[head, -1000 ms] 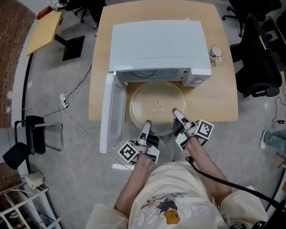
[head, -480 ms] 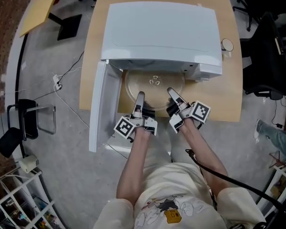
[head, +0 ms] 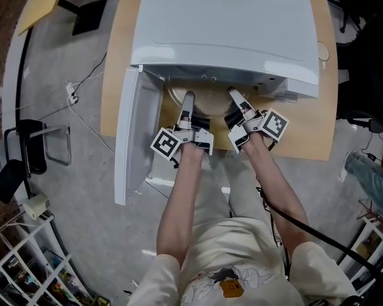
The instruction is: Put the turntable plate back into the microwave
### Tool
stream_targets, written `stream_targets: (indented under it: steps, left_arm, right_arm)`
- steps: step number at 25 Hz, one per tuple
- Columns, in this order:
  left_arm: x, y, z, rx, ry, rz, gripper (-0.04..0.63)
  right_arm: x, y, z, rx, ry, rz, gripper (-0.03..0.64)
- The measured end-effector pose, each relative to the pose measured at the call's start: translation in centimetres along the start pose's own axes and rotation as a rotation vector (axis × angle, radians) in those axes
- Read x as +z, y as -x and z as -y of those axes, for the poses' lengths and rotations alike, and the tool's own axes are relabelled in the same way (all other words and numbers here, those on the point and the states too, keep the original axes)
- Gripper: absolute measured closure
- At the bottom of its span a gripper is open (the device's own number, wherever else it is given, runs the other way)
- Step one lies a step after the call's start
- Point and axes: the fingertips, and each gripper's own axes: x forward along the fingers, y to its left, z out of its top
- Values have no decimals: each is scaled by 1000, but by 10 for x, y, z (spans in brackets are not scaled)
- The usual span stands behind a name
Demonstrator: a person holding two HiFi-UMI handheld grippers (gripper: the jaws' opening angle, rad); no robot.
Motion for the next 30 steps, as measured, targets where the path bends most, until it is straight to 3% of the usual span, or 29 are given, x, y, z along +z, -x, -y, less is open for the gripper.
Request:
stream_targets:
  steps: [6,22,25,28,30]
  left_arm:
    - [6,-24,-13,-2,9,-12,558]
    - [16,-56,-30,40,22,-29,561]
    - [15,-60,-29,42,27,-38,563]
    - [15,-59,-32,47,57,-31,563]
    - [15,-58,-33,49,56,-30,565]
  right_arm:
    - [12,-17,10,-4,27,37,565]
    - [23,-39,39,-44,-20,139,560]
    - [18,-37,38,-26,-66,140,548]
    - [2,-27,31,29,-150,127,495]
    - [-12,-22,27,34,-148,94,489]
